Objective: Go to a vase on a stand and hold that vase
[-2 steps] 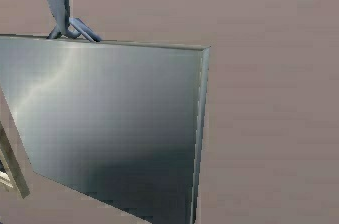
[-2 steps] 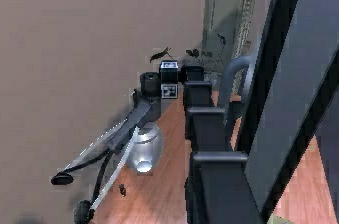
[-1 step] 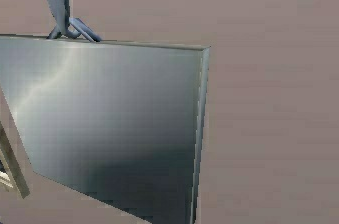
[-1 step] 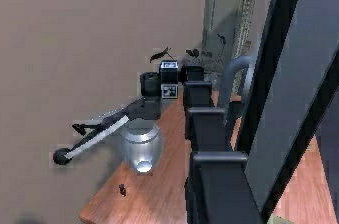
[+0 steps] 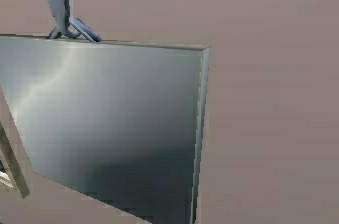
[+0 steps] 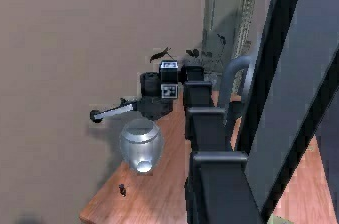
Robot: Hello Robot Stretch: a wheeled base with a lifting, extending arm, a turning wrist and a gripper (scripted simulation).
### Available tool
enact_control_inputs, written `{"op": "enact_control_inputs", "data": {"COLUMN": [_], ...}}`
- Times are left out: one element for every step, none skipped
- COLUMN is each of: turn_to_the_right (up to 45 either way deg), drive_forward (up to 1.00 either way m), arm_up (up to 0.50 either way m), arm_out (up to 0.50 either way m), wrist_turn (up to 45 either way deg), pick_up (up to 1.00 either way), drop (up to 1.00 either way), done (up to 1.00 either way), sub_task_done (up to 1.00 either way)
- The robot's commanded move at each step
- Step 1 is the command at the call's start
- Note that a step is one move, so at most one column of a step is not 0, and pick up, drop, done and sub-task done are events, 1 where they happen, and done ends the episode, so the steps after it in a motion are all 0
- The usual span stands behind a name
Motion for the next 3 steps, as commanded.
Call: {"op": "enact_control_inputs", "data": {"turn_to_the_right": [0.0, 0.0, 0.0], "drive_forward": [0.00, 0.00, 0.00], "arm_up": [0.00, -0.30, 0.00], "arm_out": [0.00, 0.00, 0.00], "wrist_turn": [18.0, 0.0, 0.0], "pick_up": [0.00, 0.00, 1.00], "drop": [0.00, 0.00, 0.00], "done": [0.00, 0.00, 0.00], "sub_task_done": [0.00, 0.00, 0.00]}}
